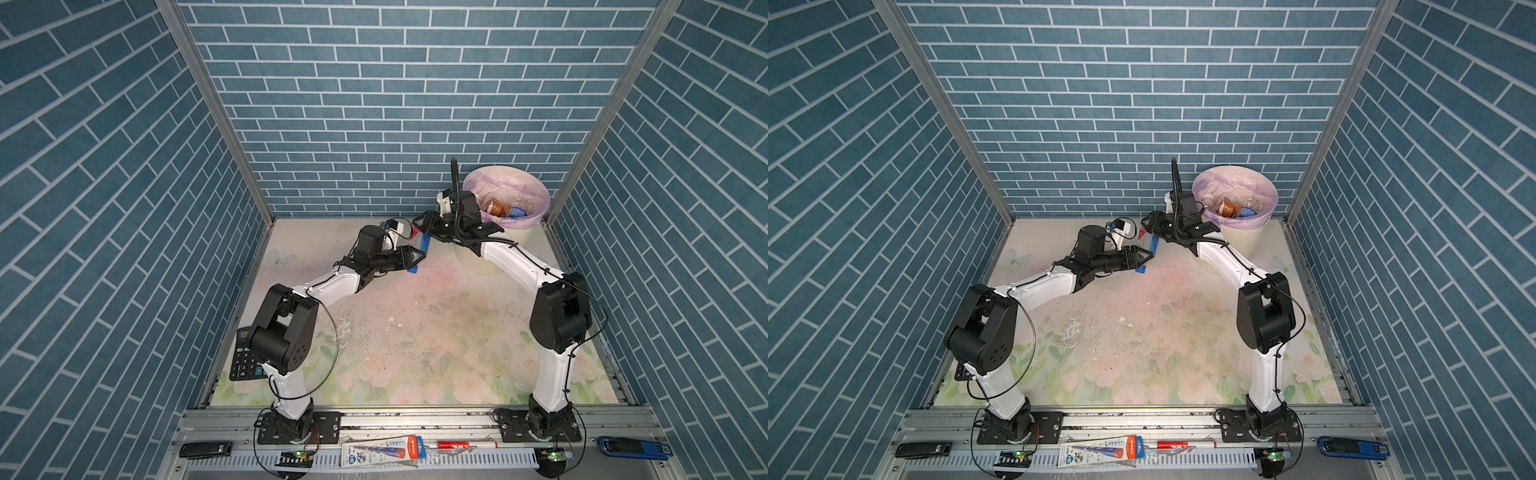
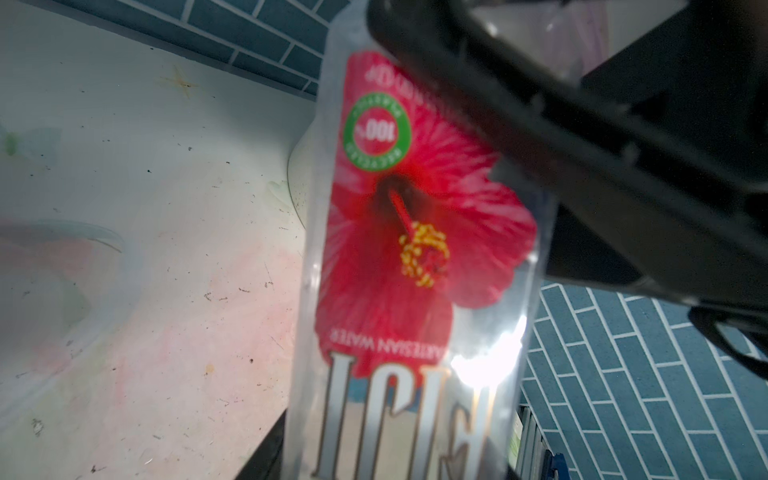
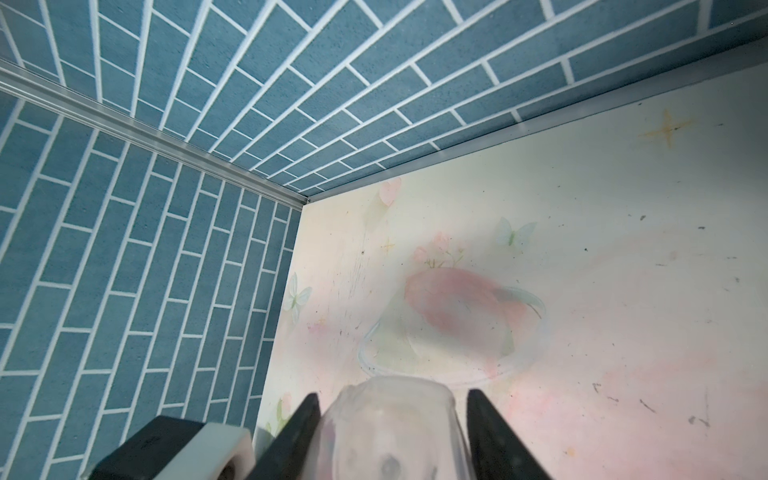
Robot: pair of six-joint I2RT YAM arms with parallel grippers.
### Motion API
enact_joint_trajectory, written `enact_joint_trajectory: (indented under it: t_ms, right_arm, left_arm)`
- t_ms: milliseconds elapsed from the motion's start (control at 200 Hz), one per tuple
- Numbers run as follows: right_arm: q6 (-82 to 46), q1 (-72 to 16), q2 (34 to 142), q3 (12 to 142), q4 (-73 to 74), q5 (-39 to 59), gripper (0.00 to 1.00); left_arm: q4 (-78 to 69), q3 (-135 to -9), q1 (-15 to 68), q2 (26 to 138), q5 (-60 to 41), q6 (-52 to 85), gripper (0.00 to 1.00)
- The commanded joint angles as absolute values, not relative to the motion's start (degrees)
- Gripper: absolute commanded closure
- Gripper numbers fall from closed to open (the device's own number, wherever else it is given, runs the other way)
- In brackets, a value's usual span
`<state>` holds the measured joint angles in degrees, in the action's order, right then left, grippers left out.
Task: Throw the plastic bottles in the bin
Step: 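Grasp the Fiji bottle's bottom end with the right gripper beside the left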
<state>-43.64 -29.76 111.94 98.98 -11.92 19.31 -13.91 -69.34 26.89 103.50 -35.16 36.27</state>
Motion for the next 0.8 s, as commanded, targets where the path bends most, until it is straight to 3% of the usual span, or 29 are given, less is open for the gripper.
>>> enact_joint_trajectory:
  t_ms: [0, 190, 570, 795]
  right_arm:
    - [-44.28, -30.47, 107.57, 96.58, -12.27, 20.21, 0.34]
    - [-44.12, -30.97, 106.44, 94.69, -12.0, 20.13, 0.31]
    - [-43.79, -32.17, 108.4, 94.02, -12.61, 20.12, 0.34]
    - [-42.89, -32.31, 110.08, 95.12, -13.88, 20.3, 0.5]
  left_arm:
    - [-13.85, -69.77, 27.1, 103.83, -33.72, 35.68, 0.53]
    - [-13.36, -70.31, 27.15, 103.98, -33.32, 35.67, 0.52]
    - [-12.76, -71.26, 27.11, 103.63, -33.05, 35.6, 0.52]
    - [-12.72, -71.19, 27.14, 102.92, -32.96, 35.61, 0.5]
